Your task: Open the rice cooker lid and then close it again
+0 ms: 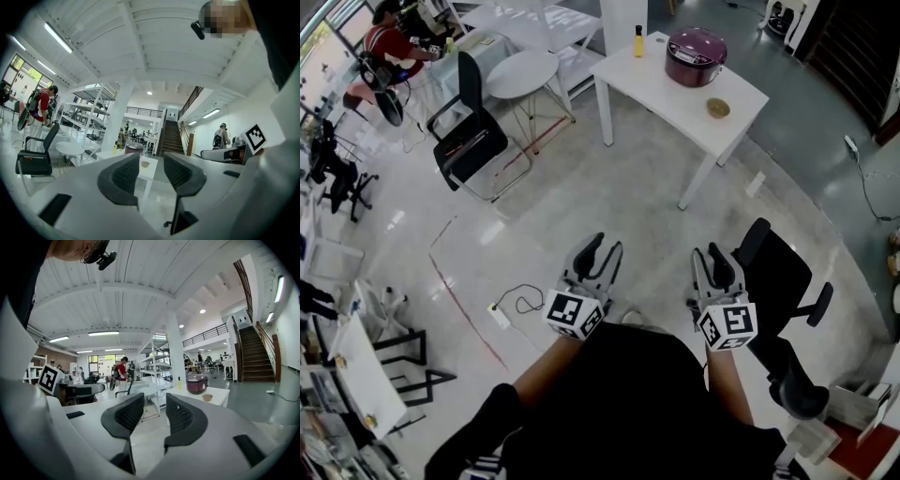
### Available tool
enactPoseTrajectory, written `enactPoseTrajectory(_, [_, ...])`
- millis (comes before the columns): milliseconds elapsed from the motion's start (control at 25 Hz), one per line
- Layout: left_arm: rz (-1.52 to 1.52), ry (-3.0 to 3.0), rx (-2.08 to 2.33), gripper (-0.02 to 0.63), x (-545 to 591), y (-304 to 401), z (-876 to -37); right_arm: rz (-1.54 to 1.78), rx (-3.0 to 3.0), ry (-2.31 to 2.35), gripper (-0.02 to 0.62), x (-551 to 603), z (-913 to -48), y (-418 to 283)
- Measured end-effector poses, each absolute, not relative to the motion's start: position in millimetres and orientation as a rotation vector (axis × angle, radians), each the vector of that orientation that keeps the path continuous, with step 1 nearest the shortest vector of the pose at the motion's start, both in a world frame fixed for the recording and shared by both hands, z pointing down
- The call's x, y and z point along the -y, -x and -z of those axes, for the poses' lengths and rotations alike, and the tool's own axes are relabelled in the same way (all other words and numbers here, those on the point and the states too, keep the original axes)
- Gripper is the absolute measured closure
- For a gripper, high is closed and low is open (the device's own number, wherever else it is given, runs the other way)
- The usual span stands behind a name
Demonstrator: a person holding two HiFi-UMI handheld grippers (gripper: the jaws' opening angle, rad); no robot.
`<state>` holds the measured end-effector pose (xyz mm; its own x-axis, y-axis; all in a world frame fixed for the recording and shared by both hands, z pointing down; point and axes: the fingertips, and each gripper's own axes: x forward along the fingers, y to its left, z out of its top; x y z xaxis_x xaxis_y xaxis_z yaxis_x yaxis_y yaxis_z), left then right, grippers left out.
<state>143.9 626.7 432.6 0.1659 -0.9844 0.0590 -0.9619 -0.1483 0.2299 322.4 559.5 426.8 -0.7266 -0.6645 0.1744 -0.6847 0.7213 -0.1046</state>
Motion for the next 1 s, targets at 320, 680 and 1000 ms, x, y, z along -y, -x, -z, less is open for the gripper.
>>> enactPoseTrajectory(320, [0.129, -2.17, 1.93, 0.356, -638, -131, -449, -0.3, 2.729, -1.169, 0.359, -552, -444, -345])
enactPoseTrajectory(680, [0.082, -2.113, 1.992, 0.353, -650, -112, -458, -0.377, 2.746, -1.083, 0.359, -554, -469, -329])
enactPoseTrajectory(1000, [0.086, -2.111, 1.979, 0.353, -629, -91, -463, -0.402, 2.737, -1.017, 0.359, -539, -478, -293])
